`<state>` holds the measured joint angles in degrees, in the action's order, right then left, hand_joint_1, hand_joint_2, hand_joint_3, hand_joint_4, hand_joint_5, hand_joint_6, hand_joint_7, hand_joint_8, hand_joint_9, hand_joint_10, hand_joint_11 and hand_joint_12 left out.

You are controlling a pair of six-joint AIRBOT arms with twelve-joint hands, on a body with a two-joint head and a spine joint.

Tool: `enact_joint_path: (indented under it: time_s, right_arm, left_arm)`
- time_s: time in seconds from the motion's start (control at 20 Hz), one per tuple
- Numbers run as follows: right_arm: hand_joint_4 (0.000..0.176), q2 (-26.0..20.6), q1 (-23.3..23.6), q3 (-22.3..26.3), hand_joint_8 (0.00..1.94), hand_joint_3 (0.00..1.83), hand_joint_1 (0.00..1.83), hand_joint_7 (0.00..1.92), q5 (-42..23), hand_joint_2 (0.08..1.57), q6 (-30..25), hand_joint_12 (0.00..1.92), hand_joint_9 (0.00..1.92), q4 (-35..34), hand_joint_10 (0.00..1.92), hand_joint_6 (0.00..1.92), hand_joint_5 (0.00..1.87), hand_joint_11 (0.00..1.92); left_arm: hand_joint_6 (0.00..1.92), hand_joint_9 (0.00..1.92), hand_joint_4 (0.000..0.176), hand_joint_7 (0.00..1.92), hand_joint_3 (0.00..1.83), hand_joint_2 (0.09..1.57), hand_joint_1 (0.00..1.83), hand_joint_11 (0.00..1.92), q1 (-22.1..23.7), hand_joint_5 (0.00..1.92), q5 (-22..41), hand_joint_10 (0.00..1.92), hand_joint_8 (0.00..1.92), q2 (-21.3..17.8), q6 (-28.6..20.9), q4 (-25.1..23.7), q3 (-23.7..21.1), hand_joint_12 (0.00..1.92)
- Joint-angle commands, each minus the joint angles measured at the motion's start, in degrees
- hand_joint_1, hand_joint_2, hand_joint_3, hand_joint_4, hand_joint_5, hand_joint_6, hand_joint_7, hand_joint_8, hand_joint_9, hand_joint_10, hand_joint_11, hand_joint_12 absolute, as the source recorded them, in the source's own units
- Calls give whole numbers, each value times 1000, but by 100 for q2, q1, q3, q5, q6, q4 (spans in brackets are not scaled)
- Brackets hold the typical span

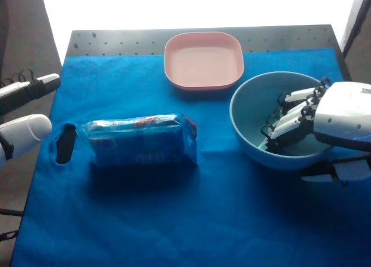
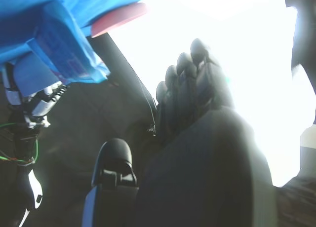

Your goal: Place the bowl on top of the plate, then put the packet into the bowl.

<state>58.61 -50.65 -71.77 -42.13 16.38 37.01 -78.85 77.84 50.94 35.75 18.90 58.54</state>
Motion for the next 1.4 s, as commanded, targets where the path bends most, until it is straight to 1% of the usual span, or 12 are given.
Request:
enact_joint_path:
  time_s: [0.0, 0.1, 0.2, 0.25, 0.35, 0.4, 0.65, 0.7, 1.05, 1.25, 1.3, 1.35]
  right_arm:
    - [0, 80, 11, 21, 558, 0, 1280, 1147, -28, 1047, -44, 1232, 954, 52, 79, 852, 1169, 322]
    - [0, 80, 40, 22, 700, 21, 1373, 1194, -32, 1030, -45, 1127, 1100, 36, 449, 1101, 1070, 645]
    - [0, 78, 84, 20, 1759, 172, 1338, 1261, -43, 1352, -45, 1680, 1283, -4, 1672, 1850, 1179, 1008]
    - [0, 75, 124, 20, 1905, 174, 1351, 1317, -68, 1347, -45, 1873, 1371, -20, 1871, 1907, 1200, 1146]
    - [0, 68, 211, 19, 1940, 135, 1239, 1300, -194, 1373, -44, 1919, 1430, -72, 1919, 1920, 1031, 1305]
    - [0, 64, 234, 18, 1941, 760, 1006, 1232, -274, 1065, -44, 1921, 1366, -126, 1921, 1921, 701, 1221]
    - [0, 27, 314, -69, 1941, 1366, 1162, 962, -778, 677, -41, 1921, 1385, -679, 1921, 1781, 834, 1348]
    - [0, 16, 326, -80, 1941, 1099, 991, 1140, -849, 876, -36, 1921, 1393, -782, 1921, 1893, 694, 1374]
    - [0, 8, 401, -92, 1941, 1452, 1180, 992, -1137, 634, 386, 1921, 1413, -1366, 1921, 1822, 860, 1415]
    - [0, 143, 542, -266, 1941, 636, 808, 1166, -1212, 1161, 503, 1921, 1319, -1753, 1921, 1921, 511, 1363]
    - [55, 232, 675, -402, 1941, 274, 686, 1232, -1212, 1343, 512, 1921, 1365, -1848, 1921, 1921, 781, 1397]
    - [68, 368, 799, -540, 1941, 110, 793, 1245, -1211, 1418, 520, 1921, 1382, -1887, 1921, 1921, 898, 1403]
  left_arm:
    - [2, 239, 17, 264, 16, 1350, 0, 125, 50, 272, 753, 6, 1, 27, -49, 44, 6, 256]
    - [1, 251, 23, 268, 12, 1348, 0, 140, 49, 271, 767, 10, 3, 36, -56, 44, 5, 263]
    - [1, 244, 12, 264, 15, 1362, 0, 130, 47, 271, 784, 5, 0, 43, -62, 44, 4, 260]
    - [2, 239, 10, 261, 13, 1360, 0, 124, 46, 273, 791, 3, 0, 45, -70, 44, 3, 258]
    - [0, 240, 8, 260, 15, 1372, 0, 123, 39, 269, 798, 3, 0, 52, -76, 44, 2, 259]
    - [0, 245, 6, 263, 17, 1379, 0, 128, 38, 269, 802, 5, 1, 53, -77, 44, 1, 262]
    - [9, 245, 0, 272, 14, 1392, 0, 135, 32, 295, 817, 3, 4, 74, -89, 42, -1, 272]
    - [8, 248, 0, 272, 9, 1384, 0, 143, 30, 295, 817, 4, 4, 76, -91, 42, -1, 277]
    - [7, 263, 0, 286, 5, 1384, 0, 157, 10, 307, 826, 7, 6, 105, -101, 45, 1, 296]
    - [1, 272, 0, 295, 3, 1392, 0, 84, 10, 324, 827, 0, 0, 107, -106, 44, 12, 471]
    - [0, 279, 0, 298, 2, 1390, 0, 92, 10, 319, 828, 3, 1, 107, -108, 45, 12, 480]
    - [0, 283, 0, 293, 0, 1384, 0, 101, 10, 314, 828, 5, 0, 107, -109, 45, 13, 487]
